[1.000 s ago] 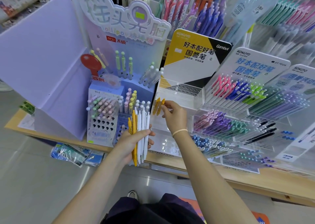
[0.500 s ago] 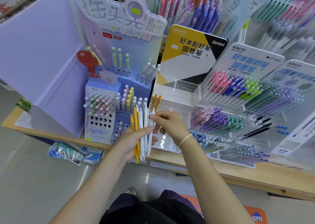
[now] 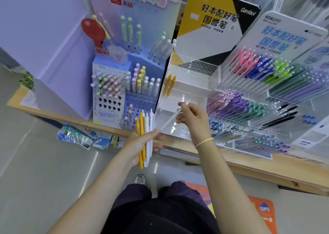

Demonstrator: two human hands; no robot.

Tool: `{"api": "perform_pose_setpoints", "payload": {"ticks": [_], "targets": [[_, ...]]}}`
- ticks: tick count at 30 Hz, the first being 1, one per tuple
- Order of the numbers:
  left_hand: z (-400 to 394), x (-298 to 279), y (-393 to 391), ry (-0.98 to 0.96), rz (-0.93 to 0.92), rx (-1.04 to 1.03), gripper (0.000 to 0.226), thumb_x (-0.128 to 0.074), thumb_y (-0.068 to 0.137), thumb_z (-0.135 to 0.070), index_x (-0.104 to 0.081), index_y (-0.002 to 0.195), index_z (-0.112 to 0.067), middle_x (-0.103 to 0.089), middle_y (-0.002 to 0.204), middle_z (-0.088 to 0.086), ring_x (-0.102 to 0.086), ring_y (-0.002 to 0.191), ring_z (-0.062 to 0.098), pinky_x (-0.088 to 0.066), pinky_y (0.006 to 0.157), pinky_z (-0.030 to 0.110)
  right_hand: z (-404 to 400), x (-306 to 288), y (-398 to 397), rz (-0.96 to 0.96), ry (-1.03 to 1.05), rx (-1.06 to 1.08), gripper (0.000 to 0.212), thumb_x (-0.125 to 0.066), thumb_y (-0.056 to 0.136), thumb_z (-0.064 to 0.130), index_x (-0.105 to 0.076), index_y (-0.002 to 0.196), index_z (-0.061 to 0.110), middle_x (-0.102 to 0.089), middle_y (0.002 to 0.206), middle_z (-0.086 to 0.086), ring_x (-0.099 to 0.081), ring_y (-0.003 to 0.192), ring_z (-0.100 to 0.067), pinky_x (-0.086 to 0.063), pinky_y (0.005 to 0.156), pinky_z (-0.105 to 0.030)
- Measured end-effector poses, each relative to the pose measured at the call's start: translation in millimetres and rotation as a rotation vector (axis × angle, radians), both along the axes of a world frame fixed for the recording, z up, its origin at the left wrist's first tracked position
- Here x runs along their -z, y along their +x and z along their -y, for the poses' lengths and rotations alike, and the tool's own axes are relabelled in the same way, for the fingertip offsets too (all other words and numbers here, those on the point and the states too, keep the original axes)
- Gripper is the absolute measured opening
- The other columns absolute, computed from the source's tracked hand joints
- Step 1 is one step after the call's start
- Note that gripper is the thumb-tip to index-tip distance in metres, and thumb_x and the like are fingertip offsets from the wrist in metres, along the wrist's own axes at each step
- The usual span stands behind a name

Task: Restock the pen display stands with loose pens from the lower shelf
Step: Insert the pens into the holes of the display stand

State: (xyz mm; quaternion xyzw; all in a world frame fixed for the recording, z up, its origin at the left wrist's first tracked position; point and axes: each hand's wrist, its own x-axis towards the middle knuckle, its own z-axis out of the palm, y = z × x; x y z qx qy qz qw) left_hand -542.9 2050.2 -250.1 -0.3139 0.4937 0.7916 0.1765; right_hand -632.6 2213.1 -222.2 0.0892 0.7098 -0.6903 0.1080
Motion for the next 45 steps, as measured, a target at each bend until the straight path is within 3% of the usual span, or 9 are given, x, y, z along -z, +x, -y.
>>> {"api": "perform_pose_setpoints", "payload": {"ticks": [4, 10, 14, 20, 35, 41, 45], "targets": [[3, 0, 7, 0.015, -0.014, -0.053, 0.02, -0.069, 0.093, -0.021, -0.066, 0.105, -0.004, -0.075, 0.081, 0.012, -0.068, 0.06, 0.023, -0.06, 0.059, 0.032, -7, 9, 0, -0.139, 0.033, 0.103, 0.01, -0.062, 0.096, 0.006, -0.067, 0.104, 0.006, -0.066, 0.087, -0.013, -0.065, 0.077, -0.023, -0.06, 0.073, -0.036], [5, 4, 8, 0.032, 0.009, -0.063, 0.03, -0.071, 0.091, -0.022, -0.065, 0.113, -0.002, -0.073, 0.076, 0.009, -0.068, 0.062, 0.021, -0.058, 0.058, 0.032, 8, 29, -1, -0.19, 0.167, 0.024, 0.015, -0.062, 0.095, 0.004, -0.068, 0.105, 0.013, -0.068, 0.088, -0.004, -0.066, 0.083, -0.016, -0.059, 0.084, -0.042], [5, 8, 10, 0.039, 0.039, -0.069, 0.032, -0.074, 0.087, -0.024, -0.066, 0.112, -0.005, -0.071, 0.076, 0.008, -0.065, 0.06, 0.019, -0.055, 0.058, 0.031, 15, 41, -6, -0.199, 0.298, -0.036, 0.019, -0.063, 0.095, 0.011, -0.068, 0.103, 0.027, -0.071, 0.088, 0.002, -0.068, 0.085, -0.015, -0.057, 0.086, -0.044], [3, 12, 6, 0.041, 0.031, -0.054, 0.033, -0.074, 0.087, -0.024, -0.065, 0.112, -0.005, -0.07, 0.075, 0.007, -0.062, 0.057, 0.017, -0.054, 0.054, 0.029, 17, 44, -14, -0.235, 0.407, -0.089, 0.019, -0.063, 0.094, 0.009, -0.07, 0.111, 0.014, -0.072, 0.097, -0.008, -0.068, 0.087, -0.021, -0.056, 0.086, -0.042], [5, 11, 5, 0.04, -0.01, -0.026, 0.034, -0.074, 0.087, -0.027, -0.065, 0.114, -0.008, -0.071, 0.077, 0.006, -0.061, 0.058, 0.018, -0.054, 0.056, 0.029, 21, 45, -6, -0.332, 0.586, -0.17, 0.021, -0.064, 0.093, 0.007, -0.07, 0.114, 0.005, -0.068, 0.096, -0.009, -0.065, 0.088, -0.024, -0.054, 0.084, -0.041], [5, 9, 4, 0.037, -0.024, -0.032, 0.026, -0.073, 0.089, -0.026, -0.067, 0.107, -0.008, -0.071, 0.078, 0.007, -0.062, 0.058, 0.017, -0.054, 0.057, 0.03, 23, 43, -2, -0.213, 0.539, -0.189, 0.016, -0.065, 0.093, 0.011, -0.06, 0.108, 0.016, -0.068, 0.088, -0.007, -0.069, 0.077, -0.023, -0.059, 0.075, -0.039], [8, 11, 7, 0.046, -0.029, -0.041, 0.035, -0.076, 0.082, -0.03, -0.069, 0.106, -0.007, -0.071, 0.082, 0.01, -0.062, 0.06, 0.02, -0.053, 0.061, 0.032, 29, 42, -2, -0.102, 0.342, -0.086, 0.005, -0.068, 0.092, 0.01, -0.068, 0.096, 0.013, -0.068, 0.079, -0.004, -0.067, 0.066, -0.02, -0.059, 0.067, -0.034]]}}
